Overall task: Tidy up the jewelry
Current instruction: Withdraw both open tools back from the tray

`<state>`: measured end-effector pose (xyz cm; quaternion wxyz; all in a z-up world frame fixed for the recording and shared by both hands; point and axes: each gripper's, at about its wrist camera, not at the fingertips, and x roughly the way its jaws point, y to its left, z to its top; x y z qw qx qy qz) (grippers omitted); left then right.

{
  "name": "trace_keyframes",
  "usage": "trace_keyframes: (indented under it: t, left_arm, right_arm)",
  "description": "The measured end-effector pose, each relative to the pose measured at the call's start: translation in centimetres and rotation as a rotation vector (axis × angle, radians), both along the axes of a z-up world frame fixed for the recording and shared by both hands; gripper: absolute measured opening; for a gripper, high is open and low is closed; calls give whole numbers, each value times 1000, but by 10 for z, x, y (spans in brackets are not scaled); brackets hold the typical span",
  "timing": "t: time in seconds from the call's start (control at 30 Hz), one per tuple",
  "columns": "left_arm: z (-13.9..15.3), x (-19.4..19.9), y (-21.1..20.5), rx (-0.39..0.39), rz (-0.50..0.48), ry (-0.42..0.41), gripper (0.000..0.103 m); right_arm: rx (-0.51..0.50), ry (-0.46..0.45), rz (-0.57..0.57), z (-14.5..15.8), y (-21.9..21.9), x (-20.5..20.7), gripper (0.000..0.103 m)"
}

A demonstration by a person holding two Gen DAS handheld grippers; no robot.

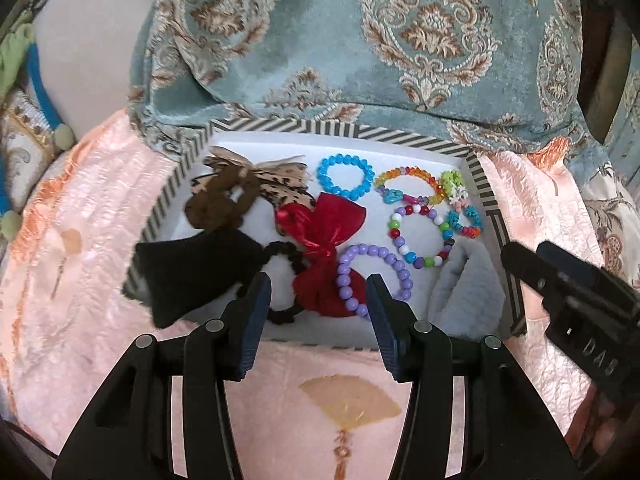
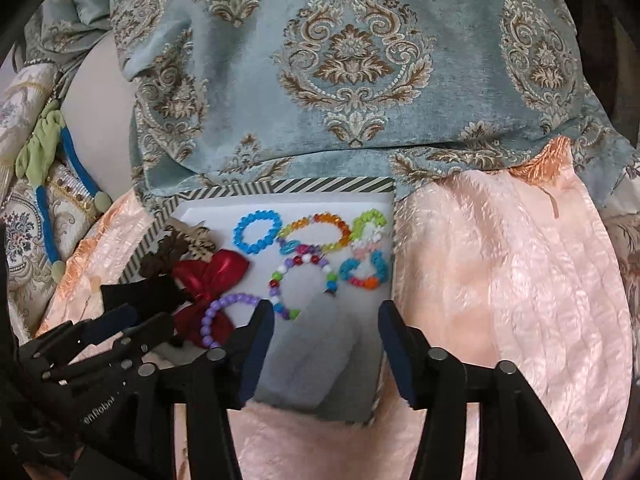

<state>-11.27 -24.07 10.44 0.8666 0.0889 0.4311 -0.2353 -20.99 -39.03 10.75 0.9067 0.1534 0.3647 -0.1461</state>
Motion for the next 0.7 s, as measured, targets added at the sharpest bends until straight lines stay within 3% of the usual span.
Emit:
trace_keyframes:
  t: [0.7]
  left_arm:
    - [42,-26,54,-25,91,-101,49]
  right_arm:
    - [-49,-53,-7,26,63,-28,62]
